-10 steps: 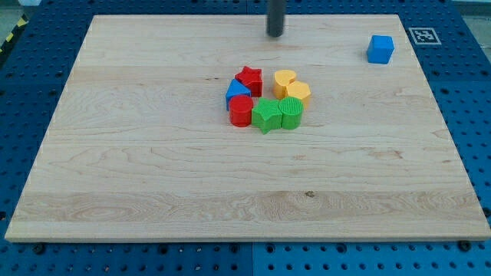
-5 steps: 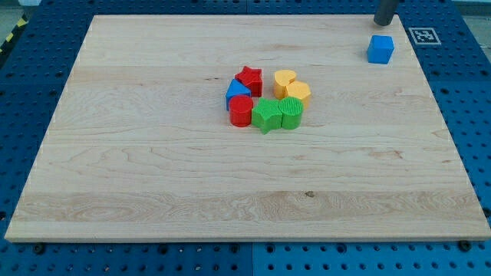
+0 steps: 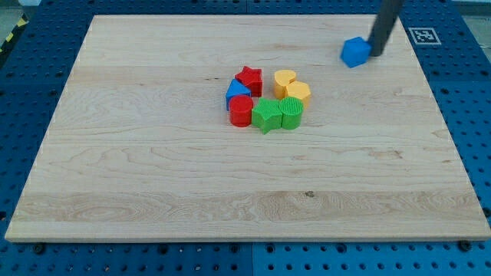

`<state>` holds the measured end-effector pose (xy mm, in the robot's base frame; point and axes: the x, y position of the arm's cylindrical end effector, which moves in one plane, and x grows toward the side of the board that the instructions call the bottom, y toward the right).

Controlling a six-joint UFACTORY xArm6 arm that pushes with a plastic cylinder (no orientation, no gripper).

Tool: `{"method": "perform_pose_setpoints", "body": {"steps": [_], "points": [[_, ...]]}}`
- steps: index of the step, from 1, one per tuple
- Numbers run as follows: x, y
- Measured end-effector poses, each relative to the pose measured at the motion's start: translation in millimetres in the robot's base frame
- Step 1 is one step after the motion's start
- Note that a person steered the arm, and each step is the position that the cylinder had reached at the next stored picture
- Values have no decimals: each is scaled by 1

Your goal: Push the blue cube towards the top right of the red star

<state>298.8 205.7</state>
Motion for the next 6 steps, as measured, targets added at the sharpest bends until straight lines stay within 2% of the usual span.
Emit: {"method": "perform_pose_setpoints", "body": {"steps": [1,2,3,4,5,6], "points": [[-6,25],[6,38],[22,3],[22,-76],[22,-91],[13,-50]]}}
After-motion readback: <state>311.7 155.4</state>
